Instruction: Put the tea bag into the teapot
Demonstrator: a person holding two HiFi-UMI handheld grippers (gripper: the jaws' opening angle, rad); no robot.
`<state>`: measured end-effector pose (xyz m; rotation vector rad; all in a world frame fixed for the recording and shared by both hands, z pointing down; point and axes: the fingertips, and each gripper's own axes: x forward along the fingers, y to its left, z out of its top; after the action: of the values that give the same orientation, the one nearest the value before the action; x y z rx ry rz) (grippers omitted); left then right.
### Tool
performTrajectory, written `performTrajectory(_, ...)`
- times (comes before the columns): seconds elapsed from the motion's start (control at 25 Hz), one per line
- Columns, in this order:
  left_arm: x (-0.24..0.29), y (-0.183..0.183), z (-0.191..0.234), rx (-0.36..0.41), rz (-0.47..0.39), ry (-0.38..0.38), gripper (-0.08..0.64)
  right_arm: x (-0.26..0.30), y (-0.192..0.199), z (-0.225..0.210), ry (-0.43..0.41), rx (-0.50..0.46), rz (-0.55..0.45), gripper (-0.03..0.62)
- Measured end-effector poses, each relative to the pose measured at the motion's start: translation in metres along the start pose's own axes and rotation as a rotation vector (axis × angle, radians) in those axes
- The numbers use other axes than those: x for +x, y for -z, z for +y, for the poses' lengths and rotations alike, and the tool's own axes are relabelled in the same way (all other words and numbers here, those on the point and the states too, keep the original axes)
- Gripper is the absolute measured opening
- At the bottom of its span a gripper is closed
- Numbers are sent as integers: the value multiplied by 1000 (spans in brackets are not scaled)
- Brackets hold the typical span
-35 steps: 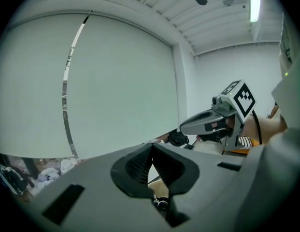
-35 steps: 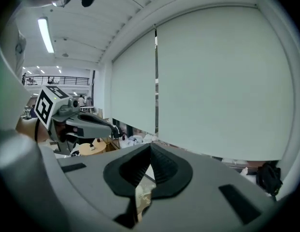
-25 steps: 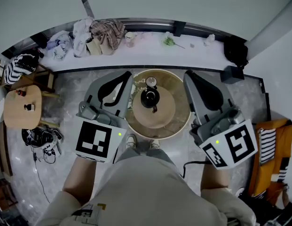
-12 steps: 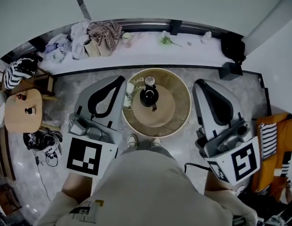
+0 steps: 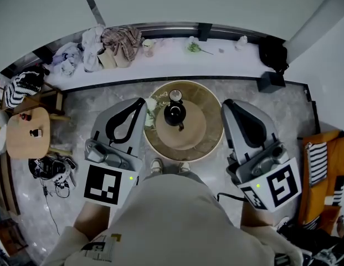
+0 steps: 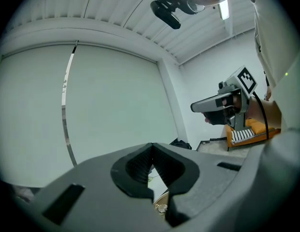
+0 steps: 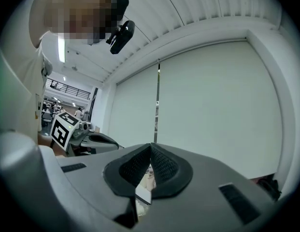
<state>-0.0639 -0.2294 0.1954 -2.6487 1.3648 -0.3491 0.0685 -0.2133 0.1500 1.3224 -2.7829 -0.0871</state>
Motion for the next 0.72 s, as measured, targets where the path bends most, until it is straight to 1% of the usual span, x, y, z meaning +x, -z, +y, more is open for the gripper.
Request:
performTrajectory(0.08,2,1,-1,2,4,6,8,1,1,-1,-12,28,2,6)
performTrajectory(0.16,4,0,-2,7,5,10,8,2,2,-2,-16,37,4,6)
performTrajectory(0.36,3,-3,-2,7,-3,13,8,1,3,-2,-12,28,7,6)
performTrajectory(0.72,4,-3,-7,29,-3,26,8,-1,6,-3,-2,4,22,6)
